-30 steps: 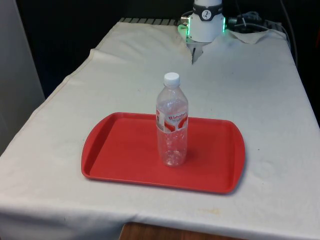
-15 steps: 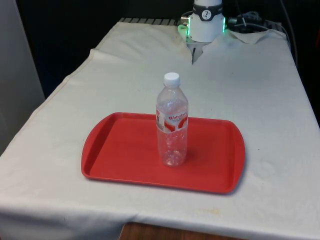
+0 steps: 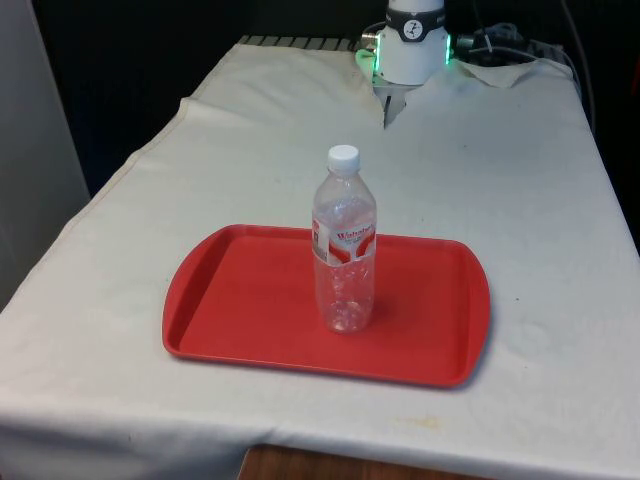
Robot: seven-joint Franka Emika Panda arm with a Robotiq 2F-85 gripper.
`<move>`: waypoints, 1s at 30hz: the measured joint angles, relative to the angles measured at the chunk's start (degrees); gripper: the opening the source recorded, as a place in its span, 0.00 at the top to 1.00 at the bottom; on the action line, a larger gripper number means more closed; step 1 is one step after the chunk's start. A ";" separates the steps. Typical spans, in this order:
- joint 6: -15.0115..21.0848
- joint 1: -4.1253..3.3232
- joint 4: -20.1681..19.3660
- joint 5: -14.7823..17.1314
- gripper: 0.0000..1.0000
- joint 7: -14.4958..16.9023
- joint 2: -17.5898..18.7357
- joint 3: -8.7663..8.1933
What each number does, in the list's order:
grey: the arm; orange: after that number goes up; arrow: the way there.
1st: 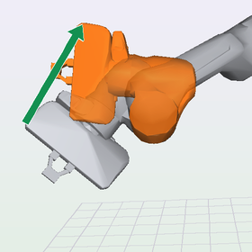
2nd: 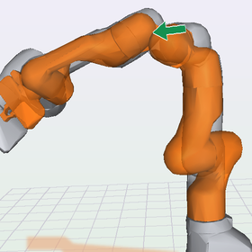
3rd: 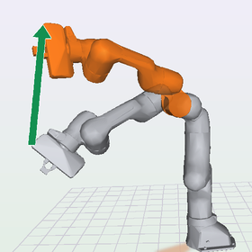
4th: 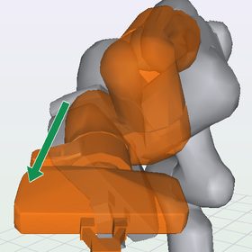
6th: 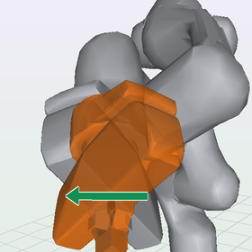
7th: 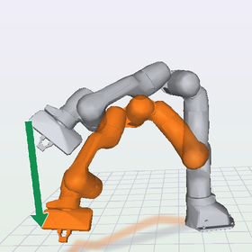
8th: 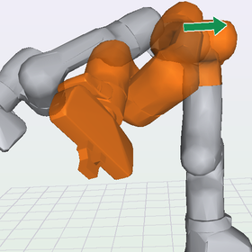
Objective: Place the bottle upright on the tray.
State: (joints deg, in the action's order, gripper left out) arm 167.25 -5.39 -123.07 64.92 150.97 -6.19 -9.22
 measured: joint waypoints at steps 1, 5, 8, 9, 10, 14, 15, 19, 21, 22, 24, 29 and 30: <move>-0.06 0.00 0.00 0.00 0.00 -0.06 0.00 0.00; -0.46 0.00 0.00 0.00 0.00 -0.29 0.00 -0.06; -0.69 0.00 0.00 0.00 0.00 -0.46 0.00 -0.11; -0.74 0.00 0.00 0.00 0.00 -0.57 0.00 -0.11; -0.80 0.00 0.00 0.00 0.00 -0.63 0.00 -0.06; -0.63 -0.17 0.00 0.00 0.00 -1.78 -0.29 1.09; -0.52 -0.17 -0.06 0.00 0.00 -2.01 -0.40 1.38; -0.17 -0.17 -0.23 0.00 0.00 -2.64 -0.69 2.23; -0.06 -0.17 -0.23 0.00 0.00 -2.86 -0.74 2.58; 0.34 -0.17 -0.29 0.00 0.00 -3.38 -0.80 3.21; 0.69 -0.23 -0.29 0.00 0.00 -3.90 -0.80 3.78; 0.63 0.06 -0.23 0.00 0.00 -4.13 -0.74 3.04; 0.40 0.06 -0.17 0.00 0.00 -4.07 -0.69 2.69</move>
State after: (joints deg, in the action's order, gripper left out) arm 167.65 -5.33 -123.24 64.92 146.91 -6.88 -6.53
